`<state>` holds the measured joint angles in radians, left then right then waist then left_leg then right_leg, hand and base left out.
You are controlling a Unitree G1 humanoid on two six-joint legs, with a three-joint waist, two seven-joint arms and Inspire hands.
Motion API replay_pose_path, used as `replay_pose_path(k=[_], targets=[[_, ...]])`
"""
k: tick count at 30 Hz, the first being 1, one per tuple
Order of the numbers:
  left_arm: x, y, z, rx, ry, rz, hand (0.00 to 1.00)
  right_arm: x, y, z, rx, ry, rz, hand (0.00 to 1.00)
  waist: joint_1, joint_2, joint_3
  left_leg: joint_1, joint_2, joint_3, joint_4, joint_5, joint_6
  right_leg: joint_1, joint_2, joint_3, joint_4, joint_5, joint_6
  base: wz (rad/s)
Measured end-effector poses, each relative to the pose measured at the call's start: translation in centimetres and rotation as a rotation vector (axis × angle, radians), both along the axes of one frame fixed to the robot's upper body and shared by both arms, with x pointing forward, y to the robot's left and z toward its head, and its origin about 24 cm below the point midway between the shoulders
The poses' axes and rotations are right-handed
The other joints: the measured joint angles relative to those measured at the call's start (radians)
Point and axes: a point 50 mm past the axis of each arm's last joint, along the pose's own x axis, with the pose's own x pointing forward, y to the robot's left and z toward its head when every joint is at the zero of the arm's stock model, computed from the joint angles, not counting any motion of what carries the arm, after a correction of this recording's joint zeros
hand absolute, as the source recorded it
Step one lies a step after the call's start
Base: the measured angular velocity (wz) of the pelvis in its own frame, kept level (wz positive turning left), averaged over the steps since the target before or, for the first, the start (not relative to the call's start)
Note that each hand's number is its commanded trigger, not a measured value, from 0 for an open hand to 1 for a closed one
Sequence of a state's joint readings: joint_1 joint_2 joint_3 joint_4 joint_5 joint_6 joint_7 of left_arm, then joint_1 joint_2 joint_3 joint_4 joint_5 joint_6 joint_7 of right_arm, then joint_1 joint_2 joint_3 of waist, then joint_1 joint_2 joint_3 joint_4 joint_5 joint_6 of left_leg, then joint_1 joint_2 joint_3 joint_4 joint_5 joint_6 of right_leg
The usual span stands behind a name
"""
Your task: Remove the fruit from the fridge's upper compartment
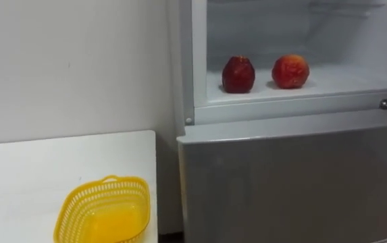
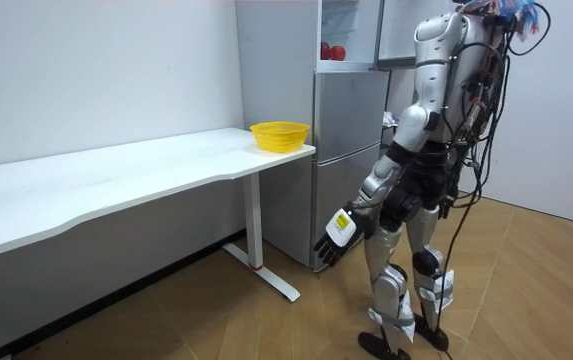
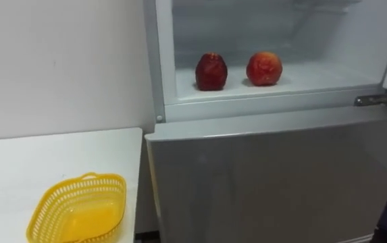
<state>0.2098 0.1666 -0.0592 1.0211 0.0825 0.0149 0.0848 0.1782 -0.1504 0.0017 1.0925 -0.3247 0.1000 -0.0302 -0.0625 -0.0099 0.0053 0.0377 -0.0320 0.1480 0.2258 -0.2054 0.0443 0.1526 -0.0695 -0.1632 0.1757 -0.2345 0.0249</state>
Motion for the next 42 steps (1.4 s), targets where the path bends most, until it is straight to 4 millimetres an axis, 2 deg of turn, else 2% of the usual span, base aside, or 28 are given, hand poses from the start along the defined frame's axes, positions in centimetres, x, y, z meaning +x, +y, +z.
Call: replay_pose_path(k=[2, 4, 7, 10, 14, 16, 19, 24, 29, 32, 36, 42], targets=[[0.0, -0.1, 0.0, -0.004, 0.0, -0.005, 0.0, 1.8, -0.1, 0.6, -0.001, -0.103, -0.031, 0.0, -0.004, 0.005, 0.0002, 0.0, 0.001, 0.009, -0.007, 0.001, -0.001, -0.006, 0.001, 0.002, 0.0, 0.0, 0.0, -0.09], [0.1, -0.2, 0.0, -0.005, -0.005, -0.015, 0.0, 4.6, 0.2, 1.9, 0.013, -0.288, -0.047, 0.0, -0.011, 0.009, -0.0006, -0.001, 0.002, 0.014, -0.013, 0.002, -0.004, -0.009, 0.003, 0.003, -0.004, 0.002, -0.002, -0.05], [0.5, -0.4, 0.1, -0.007, -0.034, -0.041, 0.0, 7.4, 1.1, 4.5, 0.027, -0.515, 0.01, 0.0, -0.013, 0.015, -0.0017, -0.006, 0.003, 0.014, -0.02, 0.003, -0.005, -0.017, 0.004, -0.001, -0.005, 0.002, -0.003, 0.0], [0.7, -0.4, 0.2, -0.012, -0.061, -0.047, 0.0, 9.4, 2.1, 6.4, 0.049, -0.658, 0.077, 0.0, -0.014, 0.015, -0.0023, -0.011, 0.003, 0.022, -0.021, 0.004, -0.006, -0.026, 0.003, 0.0, -0.004, 0.003, -0.003, -0.04], [0.8, -0.5, 0.4, -0.016, -0.094, -0.052, 0.0, 10.7, 2.7, 9.1, 0.058, -0.801, 0.113, 0.0, -0.016, 0.012, -0.0033, -0.008, 0.003, 0.039, -0.028, 0.004, -0.006, -0.033, 0.002, 0.012, -0.003, 0.003, -0.002, -0.13], [0.9, -0.5, 0.5, -0.016, -0.114, -0.054, 0.0, 11.4, 3.1, 11.2, 0.063, -0.911, 0.138, 0.0, -0.017, 0.011, -0.0064, -0.006, 0.003, 0.044, -0.03, 0.003, -0.006, -0.037, 0.002, 0.024, -0.004, 0.003, -0.002, -0.13], [1.2, -0.5, 0.6, -0.013, -0.132, -0.059, 0.0, 12.1, 3.8, 12.8, 0.073, -1.003, 0.168, 0.0, -0.017, 0.0, -0.0066, -0.005, 0.004, 0.045, -0.031, 0.003, -0.006, -0.036, 0.003, 0.025, -0.003, 0.003, -0.002, -0.01], [1.5, -1.1, 0.6, -0.021, -0.15, -0.093, 0.0, 13.5, 4.8, 16.5, 0.048, -1.205, 0.215, 0.0, -0.015, 0.015, -0.0045, -0.005, 0.004, 0.053, -0.032, 0.003, -0.005, -0.04, 0.004, 0.033, -0.003, 0.008, 0.0, -0.05], [1.1, -1.5, 0.4, -0.033, -0.137, -0.108, 0.0, 14.3, 5.1, 18.6, -0.022, -1.331, 0.236, 0.0, -0.014, 0.035, -0.0055, -0.001, 0.008, 0.069, -0.042, 0.003, -0.005, -0.052, 0.006, 0.048, 0.014, 0.009, 0.0, -0.1], [0.9, -1.4, 0.3, -0.037, -0.127, -0.113, 0.0, 14.5, 5.5, 20.0, -0.08, -1.41, 0.254, 0.0, -0.015, 0.036, -0.007, -0.008, 0.01, 0.072, -0.044, 0.003, -0.005, -0.054, 0.008, 0.05, 0.014, 0.009, 0.0, -0.06], [1.0, -1.2, 0.3, -0.047, -0.125, -0.116, 0.0, 14.5, 5.7, 22.4, -0.15, -1.558, 0.251, 0.0, -0.015, 0.028, -0.0096, -0.006, 0.011, 0.072, -0.043, 0.004, -0.006, -0.055, 0.009, 0.048, 0.013, 0.009, 0.0, 0.0], [1.2, -0.6, 0.5, -0.04, -0.118, -0.144, 0.0, 14.9, 6.7, 23.6, -0.175, -1.683, 0.233, 0.0, -0.009, 0.008, -0.0031, 0.002, 0.01, 0.073, -0.043, 0.004, -0.006, -0.049, 0.009, 0.047, 0.012, 0.009, 0.0, 0.0]])
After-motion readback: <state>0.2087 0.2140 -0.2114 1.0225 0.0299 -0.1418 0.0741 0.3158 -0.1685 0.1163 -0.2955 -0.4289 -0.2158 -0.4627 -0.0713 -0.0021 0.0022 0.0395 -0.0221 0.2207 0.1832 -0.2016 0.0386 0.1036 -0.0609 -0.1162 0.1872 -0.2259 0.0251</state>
